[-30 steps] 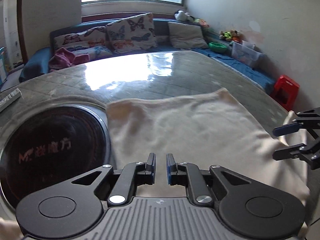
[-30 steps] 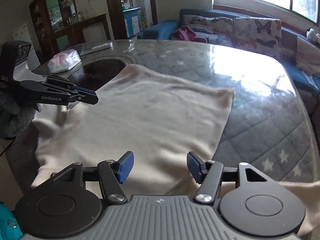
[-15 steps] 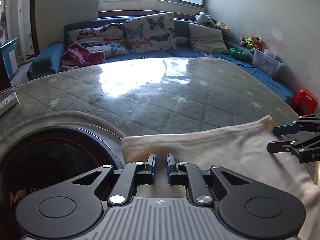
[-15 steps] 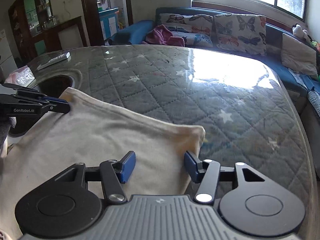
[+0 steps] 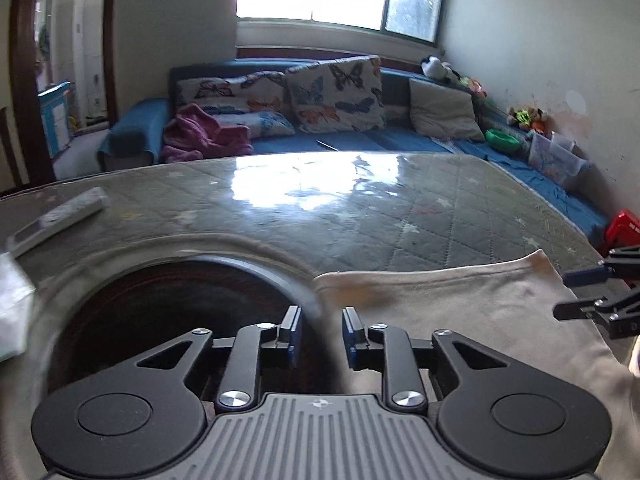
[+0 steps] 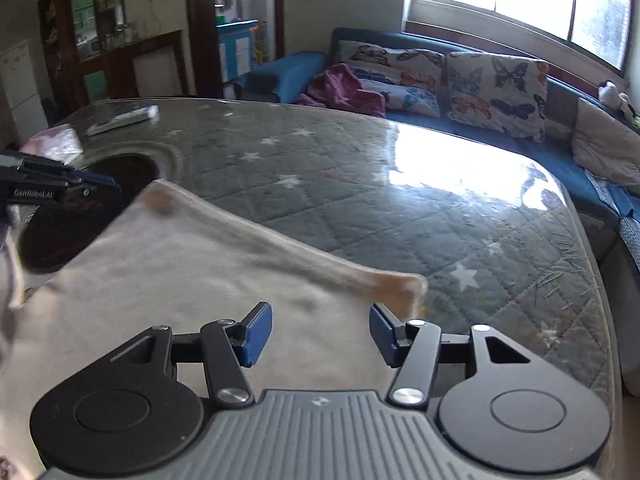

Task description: Fold clothes

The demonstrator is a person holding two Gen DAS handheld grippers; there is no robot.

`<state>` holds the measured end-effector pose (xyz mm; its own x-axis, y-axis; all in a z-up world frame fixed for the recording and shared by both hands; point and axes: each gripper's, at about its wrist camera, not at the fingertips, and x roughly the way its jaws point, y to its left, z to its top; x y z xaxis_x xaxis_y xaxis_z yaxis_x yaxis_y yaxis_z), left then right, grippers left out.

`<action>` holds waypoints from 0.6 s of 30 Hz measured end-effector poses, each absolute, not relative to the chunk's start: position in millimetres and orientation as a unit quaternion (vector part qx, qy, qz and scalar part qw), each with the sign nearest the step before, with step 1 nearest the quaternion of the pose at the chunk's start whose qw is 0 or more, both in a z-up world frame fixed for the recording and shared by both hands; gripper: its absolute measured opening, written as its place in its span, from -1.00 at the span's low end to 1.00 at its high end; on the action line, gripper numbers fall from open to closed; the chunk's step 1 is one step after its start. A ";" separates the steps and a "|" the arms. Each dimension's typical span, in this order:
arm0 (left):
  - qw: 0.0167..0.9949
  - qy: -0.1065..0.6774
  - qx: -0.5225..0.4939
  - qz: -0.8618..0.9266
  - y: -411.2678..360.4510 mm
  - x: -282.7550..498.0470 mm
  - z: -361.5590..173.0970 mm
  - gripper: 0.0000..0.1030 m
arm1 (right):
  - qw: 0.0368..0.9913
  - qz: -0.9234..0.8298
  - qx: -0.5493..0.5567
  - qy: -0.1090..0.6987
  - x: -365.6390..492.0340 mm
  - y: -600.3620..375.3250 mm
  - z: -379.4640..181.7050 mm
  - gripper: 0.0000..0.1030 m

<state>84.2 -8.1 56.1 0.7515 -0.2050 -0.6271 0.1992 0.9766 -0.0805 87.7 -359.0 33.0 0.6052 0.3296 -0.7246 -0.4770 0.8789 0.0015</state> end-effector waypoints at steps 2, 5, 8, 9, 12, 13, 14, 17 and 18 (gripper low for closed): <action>0.941 0.330 -0.002 -0.078 11.7 59.8 59.6 -0.43 | 0.886 0.246 -0.103 0.379 65.7 -351.5 36.0 0.07; 0.946 0.322 0.003 -0.021 39.9 24.0 60.1 -0.28 | 0.875 0.281 -0.112 0.377 35.7 -336.0 37.3 0.07; 0.946 0.323 0.000 0.040 64.7 -8.7 55.3 -0.20 | 0.861 0.322 -0.127 0.371 7.9 -314.5 37.5 0.07; 0.945 0.322 -0.005 0.058 72.9 -19.1 52.8 -0.19 | 0.858 0.332 -0.129 0.371 2.3 -308.6 37.2 0.07; 0.940 0.324 -0.030 0.105 94.6 -43.2 46.7 -0.06 | 0.837 0.381 -0.143 0.366 -22.1 -277.7 36.7 0.07; 0.937 0.327 -0.040 0.112 99.7 -48.4 44.3 -0.04 | 0.830 0.395 -0.148 0.364 -28.3 -268.6 36.0 0.07; 0.935 0.330 -0.049 0.120 104.8 -53.6 41.8 -0.04 | 0.824 0.408 -0.153 0.362 -34.6 -259.5 35.4 0.07; 0.928 0.339 -0.069 0.137 116.1 -64.3 34.3 -0.04 | 0.807 0.439 -0.166 0.358 -49.6 -236.7 33.3 0.07; 0.926 0.342 -0.071 0.140 118.2 -65.9 31.7 -0.04 | 0.804 0.445 -0.170 0.356 -53.1 -231.7 33.0 0.07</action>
<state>-65.9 118.2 31.7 0.7269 0.2114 -0.6533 -0.3092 0.9503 -0.0365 -53.1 -231.7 33.0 0.3500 0.5944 -0.7240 -0.8371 0.5454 0.0432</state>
